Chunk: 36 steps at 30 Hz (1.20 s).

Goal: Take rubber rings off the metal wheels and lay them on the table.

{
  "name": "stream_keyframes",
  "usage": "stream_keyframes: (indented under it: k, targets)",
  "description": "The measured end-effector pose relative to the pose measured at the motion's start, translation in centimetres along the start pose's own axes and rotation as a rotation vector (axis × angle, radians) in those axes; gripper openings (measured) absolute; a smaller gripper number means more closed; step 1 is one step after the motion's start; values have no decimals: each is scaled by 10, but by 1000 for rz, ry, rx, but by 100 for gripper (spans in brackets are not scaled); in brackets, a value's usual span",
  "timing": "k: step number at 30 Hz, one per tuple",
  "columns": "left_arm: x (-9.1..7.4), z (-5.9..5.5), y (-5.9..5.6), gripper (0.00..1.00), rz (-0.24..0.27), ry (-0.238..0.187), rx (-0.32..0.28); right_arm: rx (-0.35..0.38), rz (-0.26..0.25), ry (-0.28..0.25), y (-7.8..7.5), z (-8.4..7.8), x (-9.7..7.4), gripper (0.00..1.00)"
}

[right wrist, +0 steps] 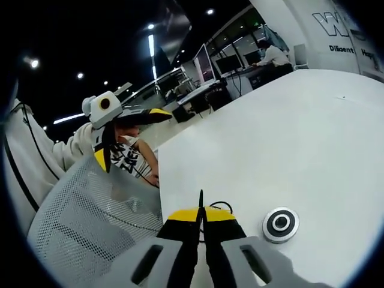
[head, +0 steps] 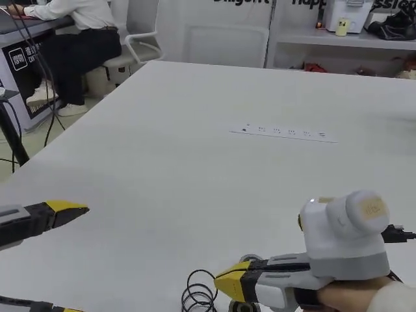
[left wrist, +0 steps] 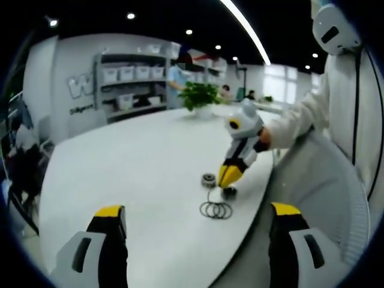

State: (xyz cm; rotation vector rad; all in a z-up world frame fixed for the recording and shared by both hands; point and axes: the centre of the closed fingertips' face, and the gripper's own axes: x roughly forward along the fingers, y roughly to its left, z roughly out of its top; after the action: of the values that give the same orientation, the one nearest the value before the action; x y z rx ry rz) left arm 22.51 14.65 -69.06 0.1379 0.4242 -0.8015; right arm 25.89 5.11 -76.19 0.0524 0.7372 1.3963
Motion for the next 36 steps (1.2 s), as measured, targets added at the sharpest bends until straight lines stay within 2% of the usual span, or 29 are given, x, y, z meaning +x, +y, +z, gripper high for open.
stream_keyframes:
  k: [7, 12, 19, 28, 36]
  targets:
    - [0, -6, -1, 100, 3, 8, -16, -9, 14, 31, 4, -8, 6, 0]
    - [0, -7, -2, 100, 4, 8, -22, -20, 6, 58, 2, -16, 9, 0]
    - [1, -8, -2, 100, 7, 6, -33, -22, -50, 80, -11, -21, 10, 0]
    - [4, -8, -2, 100, 7, -3, -43, -53, -98, 97, -21, -26, 11, 0]
    - [6, -11, -4, 100, 0, -2, -49, -63, -117, 97, -25, -24, 15, 0]
